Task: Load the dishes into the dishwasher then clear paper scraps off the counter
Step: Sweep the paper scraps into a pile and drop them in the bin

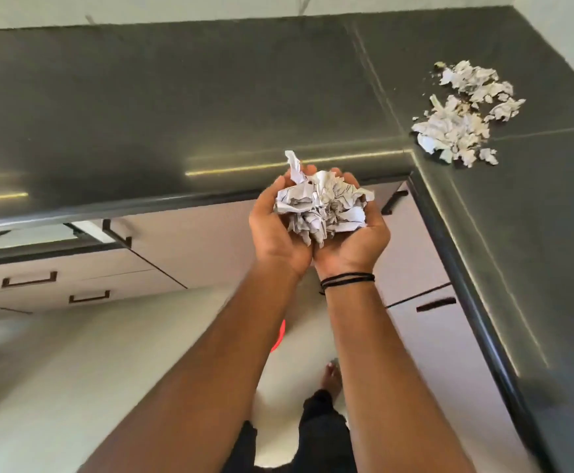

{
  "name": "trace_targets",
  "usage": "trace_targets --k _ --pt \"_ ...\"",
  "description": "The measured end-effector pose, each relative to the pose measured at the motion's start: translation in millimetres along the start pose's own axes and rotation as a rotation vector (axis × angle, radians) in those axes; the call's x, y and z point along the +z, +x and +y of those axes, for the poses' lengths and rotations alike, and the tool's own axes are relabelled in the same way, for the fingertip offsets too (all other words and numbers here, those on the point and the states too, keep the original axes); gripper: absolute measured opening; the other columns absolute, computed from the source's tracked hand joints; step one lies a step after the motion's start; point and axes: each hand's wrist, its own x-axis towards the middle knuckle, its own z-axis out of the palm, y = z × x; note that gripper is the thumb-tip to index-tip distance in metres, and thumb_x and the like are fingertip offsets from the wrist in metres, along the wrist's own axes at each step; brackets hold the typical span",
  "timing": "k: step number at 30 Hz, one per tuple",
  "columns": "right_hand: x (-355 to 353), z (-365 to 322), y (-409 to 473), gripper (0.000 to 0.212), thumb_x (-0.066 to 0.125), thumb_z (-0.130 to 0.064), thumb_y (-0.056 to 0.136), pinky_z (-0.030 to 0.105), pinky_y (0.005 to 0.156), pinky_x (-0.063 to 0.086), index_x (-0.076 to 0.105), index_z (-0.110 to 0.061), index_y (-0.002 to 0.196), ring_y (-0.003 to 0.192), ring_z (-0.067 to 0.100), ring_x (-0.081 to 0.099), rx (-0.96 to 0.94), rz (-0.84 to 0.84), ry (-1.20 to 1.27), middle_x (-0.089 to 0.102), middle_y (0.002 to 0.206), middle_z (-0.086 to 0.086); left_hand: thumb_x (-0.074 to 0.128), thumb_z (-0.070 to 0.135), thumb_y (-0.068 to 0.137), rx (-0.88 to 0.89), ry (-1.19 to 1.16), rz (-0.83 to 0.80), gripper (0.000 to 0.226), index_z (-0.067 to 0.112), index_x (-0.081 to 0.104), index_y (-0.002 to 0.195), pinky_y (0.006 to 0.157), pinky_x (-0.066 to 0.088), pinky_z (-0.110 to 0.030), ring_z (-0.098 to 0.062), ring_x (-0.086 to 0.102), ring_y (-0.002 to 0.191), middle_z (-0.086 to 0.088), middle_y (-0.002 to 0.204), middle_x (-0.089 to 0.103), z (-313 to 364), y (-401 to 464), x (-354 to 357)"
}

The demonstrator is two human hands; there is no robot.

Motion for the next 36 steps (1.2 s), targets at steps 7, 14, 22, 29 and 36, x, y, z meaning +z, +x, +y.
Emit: trace_targets --k 7,14,22,29,36 --pt "-115.5 88.4 9.0 0.036 0.043 -0.028 0.088 0.051 0.116 0.033 0.063 -0.003 0.104 0.12 0.037 0.05 0.064 0.08 -0.032 0.059 0.112 0.018 0.047 0.026 0.094 -0.045 0.027 0.211 0.032 0.006 0.072 0.09 0.112 0.042 -0.051 -0.036 0.065 0.101 -0.016 0.099 0.068 2.9 23.5 -141.3" --pt "-274.5 161.7 36.6 0.037 0.046 -0.028 0.089 0.049 0.112 0.04 0.063 -0.002 0.11 0.117 0.036 0.056 0.171 0.291 -0.031 0.064 0.114 0.017 0.042 0.02 0.095 -0.052 0.023 0.435 0.036 0.004 0.073 0.085 0.084 0.059 -0.038 -0.032 0.071 0.087 -0.015 0.087 0.072 -31.3 63.3 -306.5" --pt "-470.6 230.4 61.1 0.037 0.035 -0.026 0.099 0.04 0.09 0.054 0.063 -0.004 0.113 0.101 0.033 0.065 0.324 0.499 -0.111 0.068 0.106 0.015 0.045 0.017 0.094 -0.001 0.001 0.545 0.028 0.005 0.07 0.093 0.102 0.051 -0.045 -0.034 0.065 0.1 -0.016 0.101 0.067 -92.4 107.0 -516.0" --pt "-587.0 265.7 76.0 0.055 0.039 -0.029 0.098 0.052 0.11 0.042 0.049 0.002 0.142 0.127 0.042 0.055 0.368 0.628 -0.18 0.055 0.139 0.024 0.048 0.014 0.09 -0.011 -0.027 0.739 0.021 0.008 0.068 0.089 0.099 0.053 -0.043 -0.032 0.068 0.089 -0.013 0.089 0.07 -134.8 129.4 -621.1" --pt "-639.8 283.6 102.6 0.048 0.043 -0.036 0.1 0.052 0.105 0.047 0.061 -0.004 0.131 0.12 0.039 0.061 0.318 0.775 -0.304 0.064 0.129 0.021 0.049 0.033 0.097 -0.09 -0.039 0.845 0.037 0.003 0.068 0.105 0.104 0.048 -0.052 -0.042 0.064 0.108 -0.022 0.102 0.068 -159.6 154.3 -671.2"
